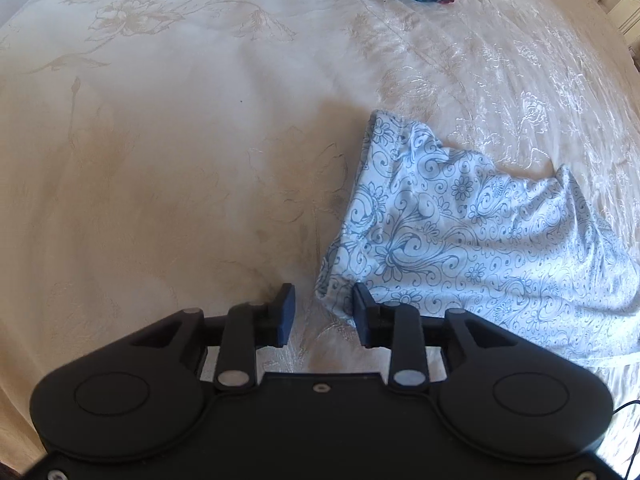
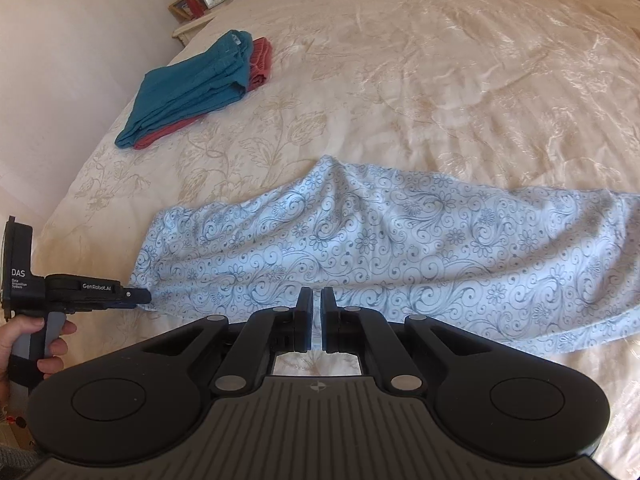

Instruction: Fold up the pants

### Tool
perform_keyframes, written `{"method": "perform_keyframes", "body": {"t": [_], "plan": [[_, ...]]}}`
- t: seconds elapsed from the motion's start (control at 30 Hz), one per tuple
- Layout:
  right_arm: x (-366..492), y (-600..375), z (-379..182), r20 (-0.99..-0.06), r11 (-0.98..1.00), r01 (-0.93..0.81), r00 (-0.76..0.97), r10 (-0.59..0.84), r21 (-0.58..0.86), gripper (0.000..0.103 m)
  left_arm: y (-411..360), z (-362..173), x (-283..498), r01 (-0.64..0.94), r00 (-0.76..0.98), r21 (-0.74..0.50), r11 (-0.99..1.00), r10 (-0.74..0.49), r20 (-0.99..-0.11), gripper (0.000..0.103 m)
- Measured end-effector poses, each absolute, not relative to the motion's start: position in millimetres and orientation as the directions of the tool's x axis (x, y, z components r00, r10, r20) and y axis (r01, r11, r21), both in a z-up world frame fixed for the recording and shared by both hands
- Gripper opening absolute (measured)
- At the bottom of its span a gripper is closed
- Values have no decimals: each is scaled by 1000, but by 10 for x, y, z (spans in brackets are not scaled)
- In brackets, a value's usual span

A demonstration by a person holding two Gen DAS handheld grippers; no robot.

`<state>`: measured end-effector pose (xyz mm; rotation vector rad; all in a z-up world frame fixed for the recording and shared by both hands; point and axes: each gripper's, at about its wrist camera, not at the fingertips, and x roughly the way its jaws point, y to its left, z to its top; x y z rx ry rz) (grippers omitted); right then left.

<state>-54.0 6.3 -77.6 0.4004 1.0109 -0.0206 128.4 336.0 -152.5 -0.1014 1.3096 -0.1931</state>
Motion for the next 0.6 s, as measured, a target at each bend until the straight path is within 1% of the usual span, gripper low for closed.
{"method": "perform_keyframes", "body": {"t": [0.1,0.13,0.17,0.2,0.27,0.37,0.43,0.5,0.6], "plan": [[-662,-147,-766,-835,926,276,546,69,257,4,3278,-1399,1206,63,283,-152,986,-164,-945,42],[-724,-248,-761,-837,924,312,547,17,223,4,3240,-1332,1186,62,300,-142,988,-154,-942,41],[-776,-333,-755,-837,920,341,547,-28,192,4,3180,-1271,1162,64,318,-132,989,-146,-937,39],[-827,-424,-750,-835,914,372,545,-73,163,4,3114,-1192,1129,76,341,-126,989,-144,-929,37],[-965,-661,-758,-833,890,439,534,-145,126,4,2915,-1037,1044,112,393,-109,988,-144,-908,37],[-1150,-1095,-812,-848,835,535,497,-183,133,4,2580,-853,931,162,447,-83,983,-148,-882,37],[-1290,-1415,-855,-858,793,583,486,-168,175,4,2340,-778,872,176,482,-56,983,-136,-866,37],[-1413,-1669,-870,-859,769,611,483,-172,190,4,2089,-742,814,194,480,-41,980,-132,-867,37],[-1548,-2039,-877,-856,756,638,464,-229,144,4,1734,-746,715,231,444,-88,969,-185,-877,37]]}}
